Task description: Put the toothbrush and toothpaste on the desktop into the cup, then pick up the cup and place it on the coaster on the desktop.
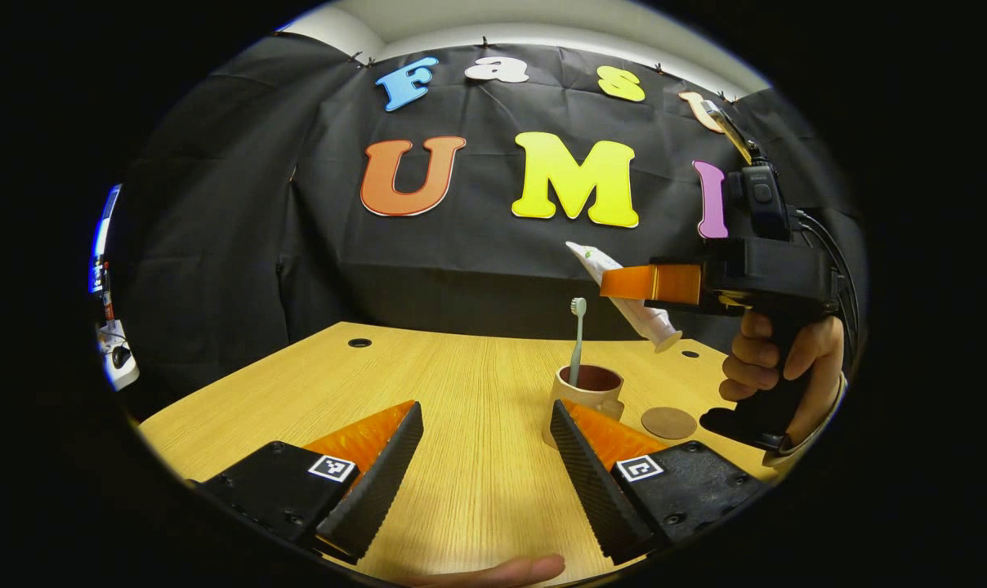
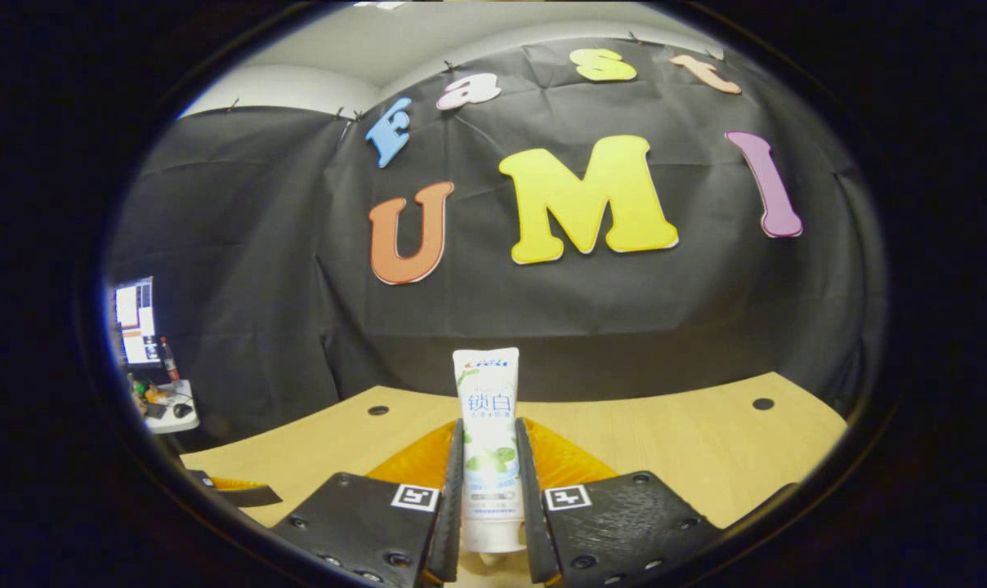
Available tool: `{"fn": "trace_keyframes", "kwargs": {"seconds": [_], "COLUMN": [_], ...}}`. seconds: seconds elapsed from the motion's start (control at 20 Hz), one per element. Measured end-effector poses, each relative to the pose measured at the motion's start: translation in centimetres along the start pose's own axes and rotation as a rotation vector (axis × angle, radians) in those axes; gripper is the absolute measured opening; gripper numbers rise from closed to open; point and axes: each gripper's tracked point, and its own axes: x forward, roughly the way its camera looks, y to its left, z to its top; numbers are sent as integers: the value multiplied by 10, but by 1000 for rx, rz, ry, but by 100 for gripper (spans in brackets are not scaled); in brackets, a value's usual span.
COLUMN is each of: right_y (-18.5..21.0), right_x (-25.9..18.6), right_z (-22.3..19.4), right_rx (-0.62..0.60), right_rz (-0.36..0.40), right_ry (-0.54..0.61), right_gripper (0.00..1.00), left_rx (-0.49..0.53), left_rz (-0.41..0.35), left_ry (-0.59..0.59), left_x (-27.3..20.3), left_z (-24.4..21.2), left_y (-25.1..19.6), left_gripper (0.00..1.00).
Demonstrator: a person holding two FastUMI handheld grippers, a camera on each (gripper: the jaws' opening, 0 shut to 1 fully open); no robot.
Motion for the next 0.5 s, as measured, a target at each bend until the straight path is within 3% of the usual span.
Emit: {"fn": "trace_keyframes", "kwargs": {"seconds": [0.5], "right_y": [-7], "right_x": [12], "right_z": [-24], "right_rx": [30], "right_rz": [-9], "right_ry": [90], "right_gripper": [33], "left_rx": [-22], "left_rz": [-20], "left_ry": [20], "left_x": [1], "left_z": [-7], "left_y": [-3], "left_gripper": [100]}}
